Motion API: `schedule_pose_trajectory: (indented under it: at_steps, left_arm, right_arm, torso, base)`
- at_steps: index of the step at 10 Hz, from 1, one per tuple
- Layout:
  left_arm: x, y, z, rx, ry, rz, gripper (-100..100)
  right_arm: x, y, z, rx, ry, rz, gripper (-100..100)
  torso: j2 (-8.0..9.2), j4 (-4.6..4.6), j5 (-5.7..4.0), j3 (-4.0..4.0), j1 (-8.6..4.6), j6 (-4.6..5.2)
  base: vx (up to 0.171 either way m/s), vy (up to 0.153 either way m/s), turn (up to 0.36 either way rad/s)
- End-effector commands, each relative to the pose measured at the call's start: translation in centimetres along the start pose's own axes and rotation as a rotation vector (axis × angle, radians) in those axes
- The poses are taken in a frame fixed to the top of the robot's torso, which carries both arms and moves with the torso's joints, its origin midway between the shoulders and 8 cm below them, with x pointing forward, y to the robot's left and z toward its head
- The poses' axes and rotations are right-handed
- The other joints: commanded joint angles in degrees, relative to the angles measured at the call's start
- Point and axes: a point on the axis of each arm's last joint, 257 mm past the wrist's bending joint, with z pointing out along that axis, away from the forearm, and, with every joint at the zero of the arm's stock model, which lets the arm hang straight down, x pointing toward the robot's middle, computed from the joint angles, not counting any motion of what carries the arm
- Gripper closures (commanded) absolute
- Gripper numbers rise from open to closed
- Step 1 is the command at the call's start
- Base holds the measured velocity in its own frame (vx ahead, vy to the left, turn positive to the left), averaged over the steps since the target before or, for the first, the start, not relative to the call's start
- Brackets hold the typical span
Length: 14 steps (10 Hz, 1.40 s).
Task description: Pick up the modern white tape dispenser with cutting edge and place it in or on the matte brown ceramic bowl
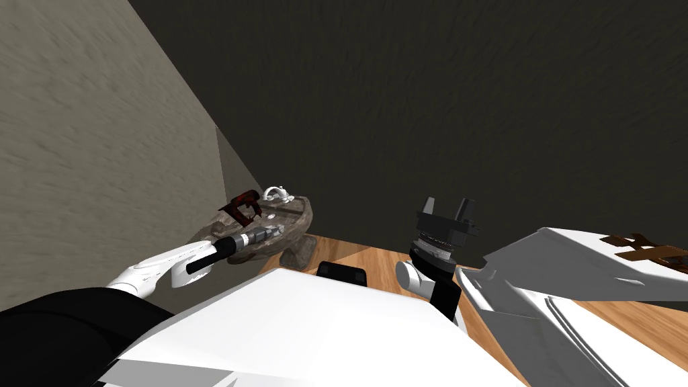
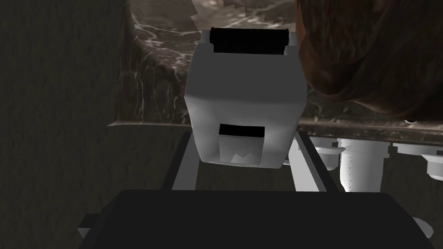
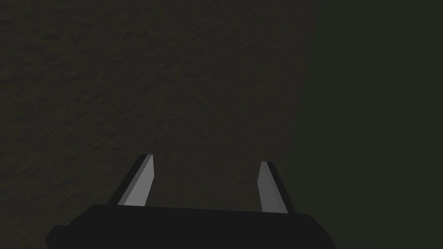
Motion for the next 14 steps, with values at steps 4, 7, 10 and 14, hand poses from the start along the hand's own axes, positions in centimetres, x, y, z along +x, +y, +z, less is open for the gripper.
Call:
schedule_pose_trajectory:
  at_steps: [4, 7, 10, 14]
  left_arm:
    - [-4.2, 0.2, 0.4, 0.011, -0.063, 0.014, 100]
    - [-11.0, 0.2, 0.2, 0.041, -0.161, 0.019, 100]
    - [-17.4, -0.3, -0.6, 0.083, -0.246, 0.013, 100]
    - [-24.4, -1.9, -2.1, 0.149, -0.326, 0.013, 100]
  right_arm:
    - [0.0, 0.0, 0.0, 0.000, 0.000, 0.000, 0]
    - [0.0, 0.0, 0.0, 0.000, 0.000, 0.000, 0]
    - [0.0, 0.0, 0.0, 0.000, 0.000, 0.000, 0]
    - [0.0, 0.0, 0.0, 0.000, 0.000, 0.000, 0]
  torso:
    - [-0.01, 0.00, 0.00, 0.00, 0.01, 0.00]
    - [0.21, 0.11, -0.15, 0.15, -0.19, -0.07]
    - [0.38, 0.09, -0.05, 0.23, -0.18, -0.06]
    - [0.45, 0.13, -0.07, 0.29, -0.16, -0.13]
  base:
    - [-0.006, -0.005, 0.022]
    - [-0.055, -0.029, 0.160]
    - [-0.078, -0.021, 0.152]
    - [-0.080, -0.019, 0.191]
